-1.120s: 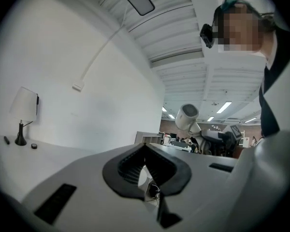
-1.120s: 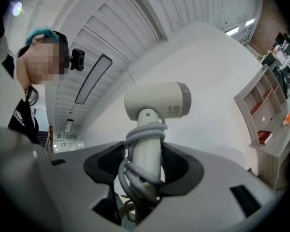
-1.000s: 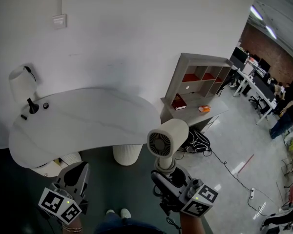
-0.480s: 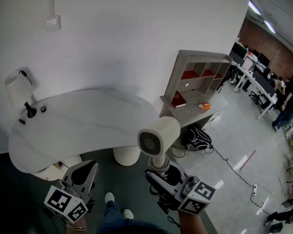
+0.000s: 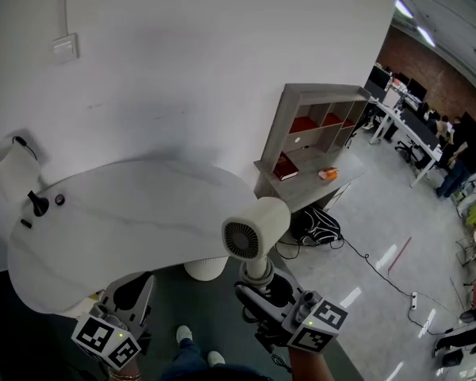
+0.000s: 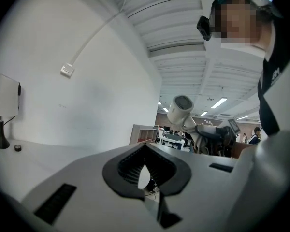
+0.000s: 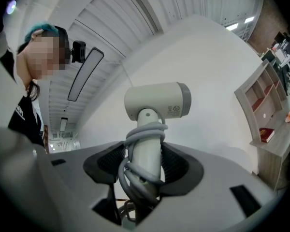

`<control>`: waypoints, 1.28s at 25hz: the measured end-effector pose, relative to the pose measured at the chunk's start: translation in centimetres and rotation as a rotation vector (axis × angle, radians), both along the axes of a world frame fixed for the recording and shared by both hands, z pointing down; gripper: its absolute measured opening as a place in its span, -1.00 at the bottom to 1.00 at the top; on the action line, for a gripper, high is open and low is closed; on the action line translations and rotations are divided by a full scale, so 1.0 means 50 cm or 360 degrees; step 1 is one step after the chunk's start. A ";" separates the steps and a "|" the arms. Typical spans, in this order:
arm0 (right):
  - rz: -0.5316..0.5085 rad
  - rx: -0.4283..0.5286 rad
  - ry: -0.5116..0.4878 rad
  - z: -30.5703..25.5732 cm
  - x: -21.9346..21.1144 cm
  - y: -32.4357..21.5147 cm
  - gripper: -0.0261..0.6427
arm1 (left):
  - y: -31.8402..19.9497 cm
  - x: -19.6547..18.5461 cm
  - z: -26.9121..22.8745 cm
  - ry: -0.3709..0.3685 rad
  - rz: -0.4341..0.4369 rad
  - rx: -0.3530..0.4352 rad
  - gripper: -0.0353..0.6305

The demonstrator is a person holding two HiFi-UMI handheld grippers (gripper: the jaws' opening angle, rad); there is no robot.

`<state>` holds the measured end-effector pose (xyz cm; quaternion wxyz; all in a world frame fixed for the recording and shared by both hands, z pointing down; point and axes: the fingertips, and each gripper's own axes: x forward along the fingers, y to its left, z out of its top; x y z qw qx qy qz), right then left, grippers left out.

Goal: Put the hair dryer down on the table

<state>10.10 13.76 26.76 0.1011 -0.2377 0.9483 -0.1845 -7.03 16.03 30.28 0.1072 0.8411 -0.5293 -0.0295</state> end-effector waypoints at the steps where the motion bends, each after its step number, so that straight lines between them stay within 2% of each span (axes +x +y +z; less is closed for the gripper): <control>1: 0.0005 -0.0001 0.0001 0.001 -0.010 -0.011 -0.19 | -0.013 -0.010 0.000 -0.0002 0.0006 -0.0001 -0.86; 17: 0.0108 -0.0028 0.0040 0.009 -0.143 -0.111 -0.19 | -0.135 -0.135 0.001 0.0020 0.0137 0.0003 -0.86; 32: 0.0212 -0.0125 0.0082 0.031 -0.201 -0.115 -0.20 | -0.150 -0.191 0.025 0.0082 0.0222 -0.0017 -0.86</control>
